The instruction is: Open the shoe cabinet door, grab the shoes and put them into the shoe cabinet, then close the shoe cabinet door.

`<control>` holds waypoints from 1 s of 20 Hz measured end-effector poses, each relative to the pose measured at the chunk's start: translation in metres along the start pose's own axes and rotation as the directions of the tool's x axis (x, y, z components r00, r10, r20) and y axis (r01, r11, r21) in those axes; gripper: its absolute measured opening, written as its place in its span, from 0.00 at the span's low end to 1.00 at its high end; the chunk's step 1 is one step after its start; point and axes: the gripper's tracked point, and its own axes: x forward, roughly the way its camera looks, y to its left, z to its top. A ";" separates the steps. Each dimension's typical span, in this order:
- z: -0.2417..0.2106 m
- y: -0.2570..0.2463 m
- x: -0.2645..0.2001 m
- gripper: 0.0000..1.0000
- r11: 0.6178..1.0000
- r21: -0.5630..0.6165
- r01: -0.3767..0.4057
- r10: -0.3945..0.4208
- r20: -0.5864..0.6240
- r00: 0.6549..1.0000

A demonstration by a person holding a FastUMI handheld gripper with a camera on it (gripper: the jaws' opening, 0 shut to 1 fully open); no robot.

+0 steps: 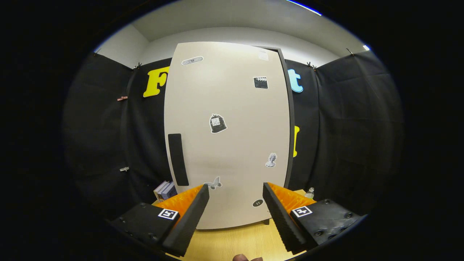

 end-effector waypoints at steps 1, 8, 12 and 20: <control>-0.001 0.000 0.000 0.97 1.000 0.005 -0.001 0.001 -0.002 1.000; -0.001 0.001 -0.001 0.98 1.000 -0.002 -0.001 0.001 0.003 1.000; -0.005 0.000 0.001 0.97 1.000 0.004 0.002 -0.002 -0.004 1.000; -0.009 -0.003 0.005 0.97 1.000 0.000 0.005 -0.005 -0.007 1.000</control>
